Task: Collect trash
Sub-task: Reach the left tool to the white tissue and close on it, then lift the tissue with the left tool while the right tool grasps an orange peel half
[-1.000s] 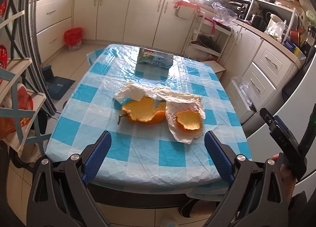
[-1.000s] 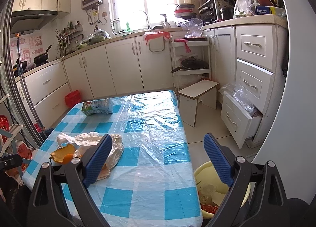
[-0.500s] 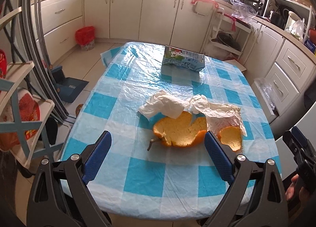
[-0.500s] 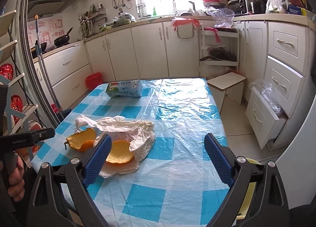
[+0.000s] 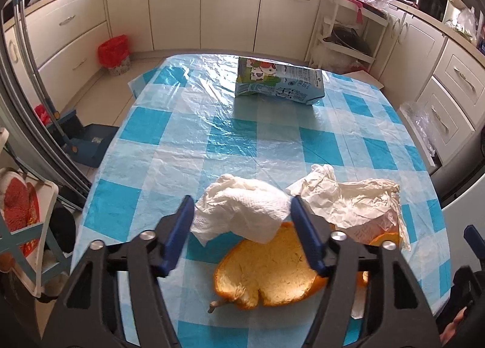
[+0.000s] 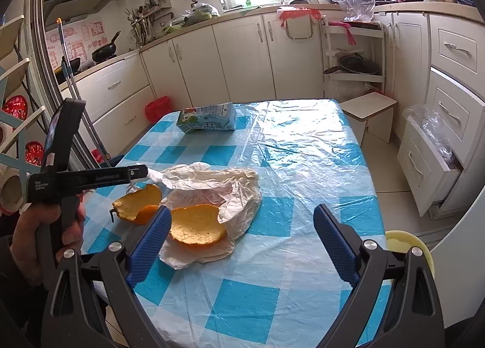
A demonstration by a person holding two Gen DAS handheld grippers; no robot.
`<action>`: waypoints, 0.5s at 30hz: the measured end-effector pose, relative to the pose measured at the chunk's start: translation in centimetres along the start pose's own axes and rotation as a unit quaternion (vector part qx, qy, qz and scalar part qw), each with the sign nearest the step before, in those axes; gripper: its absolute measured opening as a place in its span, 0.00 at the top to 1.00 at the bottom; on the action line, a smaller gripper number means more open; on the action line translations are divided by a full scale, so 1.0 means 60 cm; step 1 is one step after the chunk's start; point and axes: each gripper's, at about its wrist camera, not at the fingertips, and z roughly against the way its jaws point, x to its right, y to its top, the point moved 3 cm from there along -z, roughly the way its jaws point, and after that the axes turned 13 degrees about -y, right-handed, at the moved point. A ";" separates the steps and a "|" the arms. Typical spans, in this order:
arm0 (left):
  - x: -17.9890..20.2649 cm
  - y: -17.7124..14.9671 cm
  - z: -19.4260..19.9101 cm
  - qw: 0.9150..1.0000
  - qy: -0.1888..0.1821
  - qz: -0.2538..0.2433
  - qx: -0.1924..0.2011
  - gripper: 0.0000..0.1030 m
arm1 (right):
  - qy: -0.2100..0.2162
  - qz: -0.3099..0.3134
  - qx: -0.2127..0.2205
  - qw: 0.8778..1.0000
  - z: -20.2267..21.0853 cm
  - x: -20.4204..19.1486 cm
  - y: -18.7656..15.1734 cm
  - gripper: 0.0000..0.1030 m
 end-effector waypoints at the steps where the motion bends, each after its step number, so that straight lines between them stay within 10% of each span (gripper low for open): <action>1: -0.004 0.002 -0.008 1.000 -0.005 0.008 -0.008 0.76 | 0.003 0.004 -0.002 1.000 -0.002 -0.004 0.000 0.12; 5: -0.012 0.007 -0.011 0.999 -0.021 0.024 0.000 0.95 | 0.012 0.012 -0.008 1.000 -0.012 -0.016 0.001 0.12; 15: -0.036 0.024 0.071 0.994 -0.073 0.048 0.066 0.97 | 0.035 0.047 -0.006 0.998 -0.041 -0.050 0.034 0.12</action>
